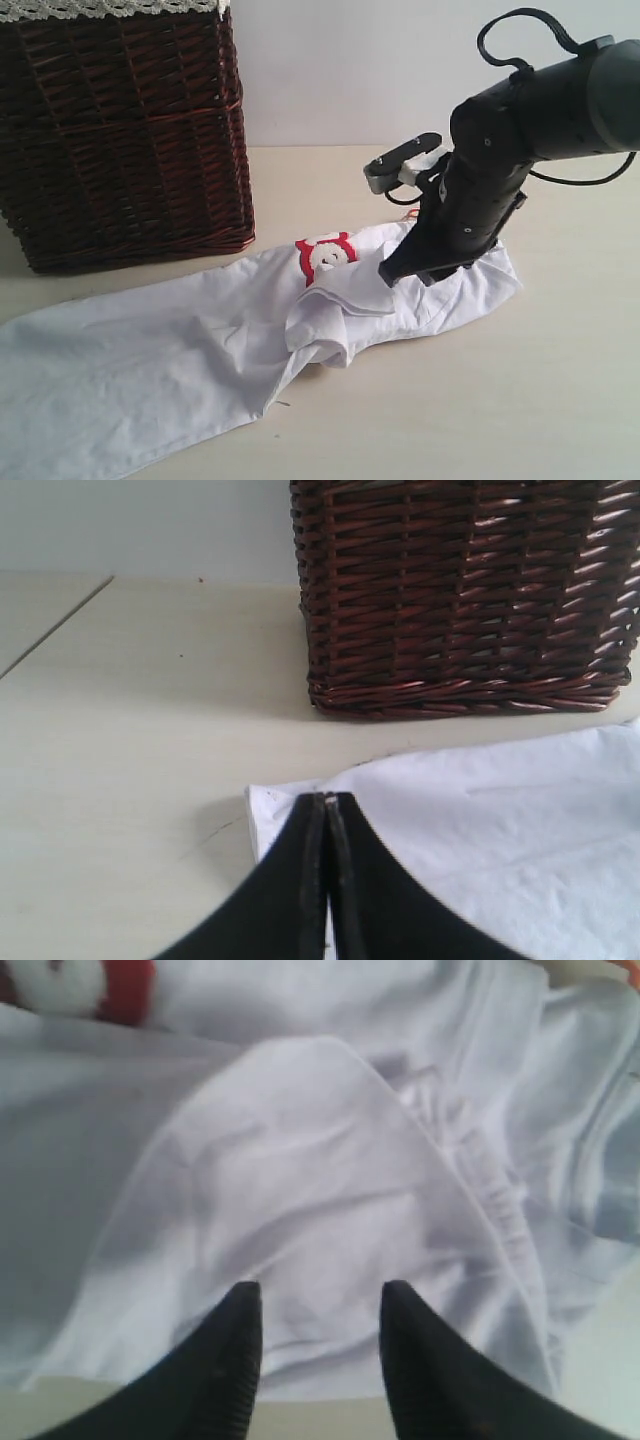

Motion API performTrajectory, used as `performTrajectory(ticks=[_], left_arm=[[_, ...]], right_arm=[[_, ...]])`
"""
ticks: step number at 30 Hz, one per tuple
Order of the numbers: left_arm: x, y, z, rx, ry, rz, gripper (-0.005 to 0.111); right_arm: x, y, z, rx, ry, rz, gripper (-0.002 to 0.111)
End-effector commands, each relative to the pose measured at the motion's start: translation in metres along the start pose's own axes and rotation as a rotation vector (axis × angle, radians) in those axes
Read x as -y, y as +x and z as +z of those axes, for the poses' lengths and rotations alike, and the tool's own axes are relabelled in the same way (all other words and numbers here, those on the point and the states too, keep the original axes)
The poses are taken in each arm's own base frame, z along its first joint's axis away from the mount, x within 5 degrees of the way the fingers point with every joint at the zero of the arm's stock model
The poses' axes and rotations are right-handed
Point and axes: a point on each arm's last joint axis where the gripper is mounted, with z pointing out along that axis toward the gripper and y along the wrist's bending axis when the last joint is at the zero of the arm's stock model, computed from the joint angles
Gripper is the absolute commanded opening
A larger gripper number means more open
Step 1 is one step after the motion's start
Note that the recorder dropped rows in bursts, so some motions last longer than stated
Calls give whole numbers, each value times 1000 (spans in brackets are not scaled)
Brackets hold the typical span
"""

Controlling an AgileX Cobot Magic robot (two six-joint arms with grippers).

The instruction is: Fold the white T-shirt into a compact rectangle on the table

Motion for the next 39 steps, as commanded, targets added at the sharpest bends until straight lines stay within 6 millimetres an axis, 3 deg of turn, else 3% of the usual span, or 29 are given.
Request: performTrajectory(ticks=[1,6,10,19,24,31,35,39], left_arm=[[0,-1,0,12,-1,-5,0],[0,-1,0,12,-1,-5,0],[0,-1,0,12,-1,-5,0],[0,-1,0,12,-1,-5,0],[0,-1,0,12,-1,-5,0],[0,-1,0,12,-1,-5,0],[0,-1,0,12,-1,-5,0],[0,-1,0,12,-1,-5,0]], right_arm=[[11,8,0,-66,93,-47,53],[10,11,23,-113,113,-104,41],[10,4,32,-39,120,-141,30],[19,-10,11,108,199,-157,56],[12,-14,27,138,142,-147,54],[14,-11,56,-26,175,-182,52],[15,-6,58,-81,188,-181,34],[19,0,50,-156,211,-193,1]])
